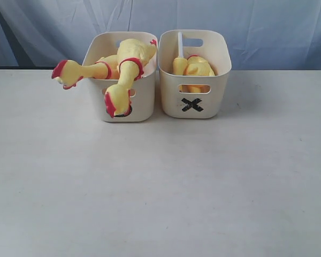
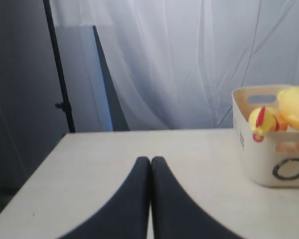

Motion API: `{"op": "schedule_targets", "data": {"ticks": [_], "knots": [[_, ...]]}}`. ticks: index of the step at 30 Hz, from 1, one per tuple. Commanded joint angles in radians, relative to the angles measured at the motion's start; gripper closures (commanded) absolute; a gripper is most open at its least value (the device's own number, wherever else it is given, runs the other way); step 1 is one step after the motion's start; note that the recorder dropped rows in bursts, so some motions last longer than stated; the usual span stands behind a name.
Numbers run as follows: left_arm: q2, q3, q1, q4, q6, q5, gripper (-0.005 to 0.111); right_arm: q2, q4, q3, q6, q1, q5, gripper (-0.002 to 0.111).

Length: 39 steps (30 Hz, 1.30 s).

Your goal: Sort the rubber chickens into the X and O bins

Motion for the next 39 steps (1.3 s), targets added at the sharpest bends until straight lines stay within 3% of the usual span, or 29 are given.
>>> {"op": "schedule_targets", "data": {"ticks": [1, 4, 8, 10, 25, 39], "knots": [[-0.008, 0.002, 0.005, -0.005, 0.0, -0.22, 0.107, -0.005, -0.008, 0.116, 0.001, 0.002, -0.135, 0.108], [-0.008, 0.012, 0.005, 0.01, 0.0, -0.426, 0.107, -0.005, -0.008, 0.182, 0.001, 0.002, -0.129, 0.108], [-0.008, 0.106, 0.005, 0.031, 0.0, -0.889, 0.107, -0.005, -0.008, 0.27, 0.001, 0.002, -0.129, 0.108], [-0.008, 0.151, 0.005, 0.063, 0.0, -1.017, 0.107, -0.005, -0.008, 0.31, 0.001, 0.002, -0.128, 0.108], [-0.008, 0.461, 0.005, 0.097, 0.0, -0.969, 0.107, -0.005, -0.036, 0.478, 0.001, 0.002, -0.127, 0.108], [-0.008, 0.528, 0.005, 0.115, 0.0, -0.924, 0.107, -0.005, -0.036, 0.504, 0.001, 0.002, -0.098, 0.108]]}}
